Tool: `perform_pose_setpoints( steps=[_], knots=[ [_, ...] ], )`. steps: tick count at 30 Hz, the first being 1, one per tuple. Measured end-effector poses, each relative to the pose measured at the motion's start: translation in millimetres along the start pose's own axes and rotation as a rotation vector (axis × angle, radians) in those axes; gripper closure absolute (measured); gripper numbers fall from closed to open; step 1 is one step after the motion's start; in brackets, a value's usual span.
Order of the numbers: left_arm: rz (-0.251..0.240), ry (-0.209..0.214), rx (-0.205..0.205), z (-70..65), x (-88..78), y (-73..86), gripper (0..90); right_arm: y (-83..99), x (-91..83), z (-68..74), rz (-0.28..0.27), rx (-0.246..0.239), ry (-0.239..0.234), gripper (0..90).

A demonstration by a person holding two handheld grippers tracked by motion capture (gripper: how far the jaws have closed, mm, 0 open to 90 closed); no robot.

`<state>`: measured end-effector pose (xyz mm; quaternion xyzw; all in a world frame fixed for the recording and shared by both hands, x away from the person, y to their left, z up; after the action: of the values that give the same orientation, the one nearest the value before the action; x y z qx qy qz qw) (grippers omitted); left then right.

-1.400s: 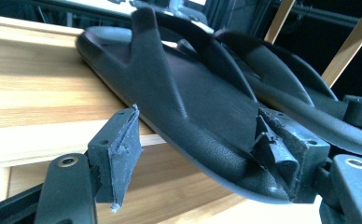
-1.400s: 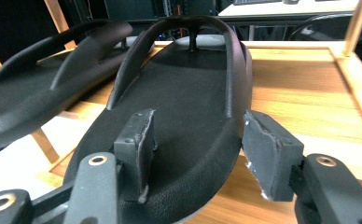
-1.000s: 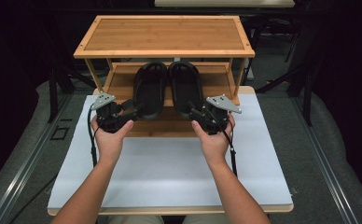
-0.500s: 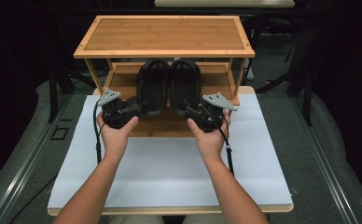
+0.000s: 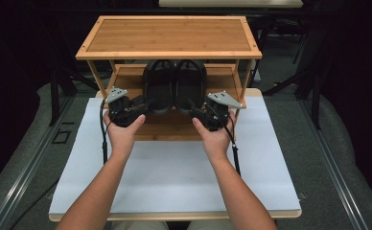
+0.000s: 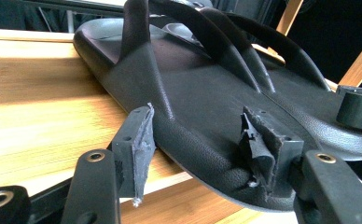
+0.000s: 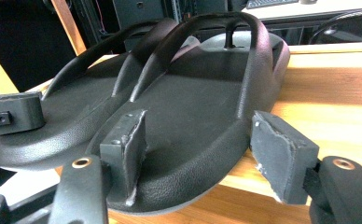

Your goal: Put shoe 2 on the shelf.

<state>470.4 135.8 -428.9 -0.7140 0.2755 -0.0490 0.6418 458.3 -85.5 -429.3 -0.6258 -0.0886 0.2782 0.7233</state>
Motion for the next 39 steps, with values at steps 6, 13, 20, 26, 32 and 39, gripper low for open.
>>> perform_pose_setpoints(
  steps=[6,13,20,26,32,39],
  knots=[
    [-0.003,0.002,-0.008,1.4,1.7,-0.5,44.6,-1.0,2.7,-1.3,0.006,0.005,0.008,35.8],
    [-0.004,0.000,-0.015,1.5,1.6,-0.7,44.6,-1.9,3.3,-1.2,0.015,-0.001,0.009,35.7],
    [-0.004,0.005,-0.024,2.3,-0.2,-1.6,44.5,-4.4,0.2,0.8,0.009,-0.018,0.010,36.6],
    [-0.016,0.009,-0.018,1.6,-3.2,-3.4,44.0,-9.5,-4.6,2.7,-0.003,-0.036,0.010,36.6],
    [-0.020,0.006,-0.009,2.1,-7.5,-4.7,43.6,-10.6,-6.7,-1.2,0.003,-0.035,0.023,36.6],
    [-0.037,0.008,-0.014,3.9,-15.3,-8.7,43.3,-9.9,-11.1,-2.6,0.004,-0.042,0.019,36.8]
  ],
)
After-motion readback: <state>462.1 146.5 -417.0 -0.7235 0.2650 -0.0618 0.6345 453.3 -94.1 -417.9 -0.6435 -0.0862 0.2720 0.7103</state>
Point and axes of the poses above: each handheld gripper's, and its own axes: x roughly forward along the jaws, y roughly out of its underside, z roughly to its left, the point moved 6 cm from there along x, roughly forward along the jaws, and after that the axes turned 6 degrees about -y, right-handed, at the moved point
